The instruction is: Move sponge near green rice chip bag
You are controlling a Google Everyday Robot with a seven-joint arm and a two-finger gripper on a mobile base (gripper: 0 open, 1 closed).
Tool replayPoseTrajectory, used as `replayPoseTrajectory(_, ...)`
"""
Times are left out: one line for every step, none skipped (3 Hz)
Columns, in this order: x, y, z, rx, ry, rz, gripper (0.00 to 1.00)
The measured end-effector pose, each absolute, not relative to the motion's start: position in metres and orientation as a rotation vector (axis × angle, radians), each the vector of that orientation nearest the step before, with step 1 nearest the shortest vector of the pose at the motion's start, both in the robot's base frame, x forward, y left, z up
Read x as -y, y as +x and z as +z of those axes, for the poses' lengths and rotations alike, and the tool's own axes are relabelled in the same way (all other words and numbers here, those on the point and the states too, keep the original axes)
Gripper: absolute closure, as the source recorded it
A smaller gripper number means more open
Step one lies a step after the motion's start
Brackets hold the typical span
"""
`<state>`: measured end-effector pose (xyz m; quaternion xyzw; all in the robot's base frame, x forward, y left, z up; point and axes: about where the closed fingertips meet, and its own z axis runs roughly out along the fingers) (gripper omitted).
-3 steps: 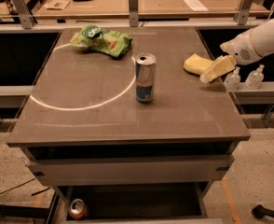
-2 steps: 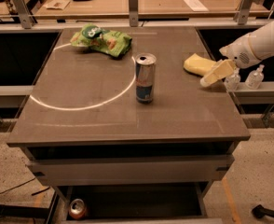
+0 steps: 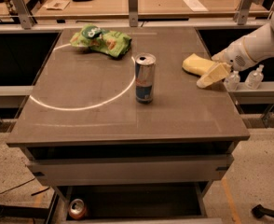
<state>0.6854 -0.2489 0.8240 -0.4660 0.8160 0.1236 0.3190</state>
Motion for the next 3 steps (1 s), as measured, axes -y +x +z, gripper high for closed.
replayPoseTrajectory(0.2489,0.6853,0.8278,-2.146,-1.225,0.325,0.64)
replayPoseTrajectory(0.2489,0.6853,0.8329,-2.146,-1.226,0.325,0.88)
replayPoseTrajectory(0.2489,0.6853,0.8333,-2.146,-1.226,0.325,1.0)
